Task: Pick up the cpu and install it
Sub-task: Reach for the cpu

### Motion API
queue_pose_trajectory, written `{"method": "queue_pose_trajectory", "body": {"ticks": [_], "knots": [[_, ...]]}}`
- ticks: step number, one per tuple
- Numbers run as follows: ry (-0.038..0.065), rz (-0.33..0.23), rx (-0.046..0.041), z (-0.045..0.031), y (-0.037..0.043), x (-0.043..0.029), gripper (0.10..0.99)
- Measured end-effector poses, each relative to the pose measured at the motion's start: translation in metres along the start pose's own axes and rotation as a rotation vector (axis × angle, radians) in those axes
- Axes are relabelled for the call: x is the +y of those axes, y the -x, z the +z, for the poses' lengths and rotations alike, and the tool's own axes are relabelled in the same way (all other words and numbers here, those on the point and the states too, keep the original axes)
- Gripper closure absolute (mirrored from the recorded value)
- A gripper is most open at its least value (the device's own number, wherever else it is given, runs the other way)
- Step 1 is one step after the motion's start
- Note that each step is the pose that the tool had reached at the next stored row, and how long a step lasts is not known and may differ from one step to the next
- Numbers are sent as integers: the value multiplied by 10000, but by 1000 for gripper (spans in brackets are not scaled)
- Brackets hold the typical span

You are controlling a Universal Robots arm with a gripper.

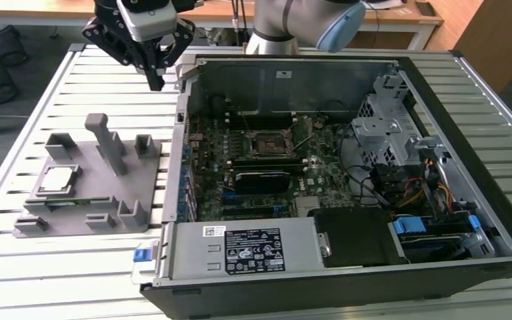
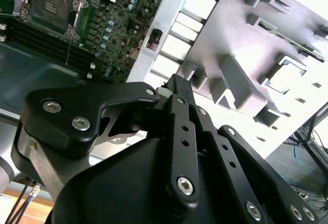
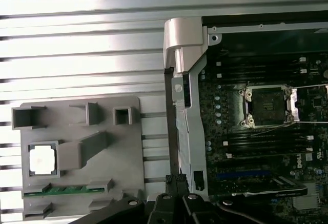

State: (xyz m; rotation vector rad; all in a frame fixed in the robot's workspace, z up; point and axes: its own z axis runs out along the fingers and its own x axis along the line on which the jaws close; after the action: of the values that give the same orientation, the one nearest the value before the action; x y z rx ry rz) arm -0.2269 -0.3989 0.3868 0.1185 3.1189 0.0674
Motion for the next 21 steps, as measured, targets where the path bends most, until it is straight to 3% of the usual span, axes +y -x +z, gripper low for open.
{"method": "queue_pose_trajectory", "body": {"ticks": [21], "knots": [[-5, 3, 67, 22, -233, -19, 980]]}}
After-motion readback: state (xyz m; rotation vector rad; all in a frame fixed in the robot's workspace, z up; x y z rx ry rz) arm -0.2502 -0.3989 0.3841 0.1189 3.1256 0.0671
